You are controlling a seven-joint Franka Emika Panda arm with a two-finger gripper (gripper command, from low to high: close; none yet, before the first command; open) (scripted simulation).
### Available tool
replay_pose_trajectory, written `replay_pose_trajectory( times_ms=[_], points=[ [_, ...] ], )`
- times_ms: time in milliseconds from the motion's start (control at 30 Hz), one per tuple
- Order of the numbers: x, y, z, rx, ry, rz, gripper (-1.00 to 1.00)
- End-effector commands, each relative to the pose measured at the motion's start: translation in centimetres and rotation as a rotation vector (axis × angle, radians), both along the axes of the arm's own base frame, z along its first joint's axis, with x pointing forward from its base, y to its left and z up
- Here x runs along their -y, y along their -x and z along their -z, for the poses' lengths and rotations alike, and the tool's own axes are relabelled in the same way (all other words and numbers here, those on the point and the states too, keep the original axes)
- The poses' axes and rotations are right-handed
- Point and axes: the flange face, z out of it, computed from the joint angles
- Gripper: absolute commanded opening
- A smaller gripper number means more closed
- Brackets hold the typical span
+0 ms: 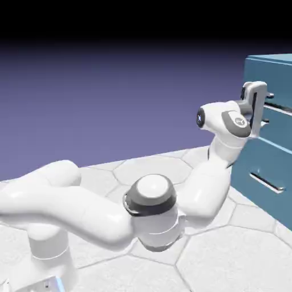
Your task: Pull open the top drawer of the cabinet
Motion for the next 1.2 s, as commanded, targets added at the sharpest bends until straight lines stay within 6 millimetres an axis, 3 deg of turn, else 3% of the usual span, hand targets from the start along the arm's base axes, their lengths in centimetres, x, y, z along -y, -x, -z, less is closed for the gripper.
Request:
replay_pose_trajectory(
  times_ms=[0,167,200,333,633,1167],
  points=[
    [0.0,-0.7,0.0,0.0,0.0,0.0,0.0],
    [0.0,-3.6,0.0,0.0,0.0,0.0,0.0],
    [0.0,-3.6,0.0,0.0,0.0,0.0,-1.0],
    [0.0,-1.7,0.0,0.001,0.0,0.0,-1.0],
    [0.0,4.9,0.0,0.0,0.0,0.0,-1.0],
    [0.0,20.4,0.0,0.001,0.0,0.0,-1.0]
  ],
)
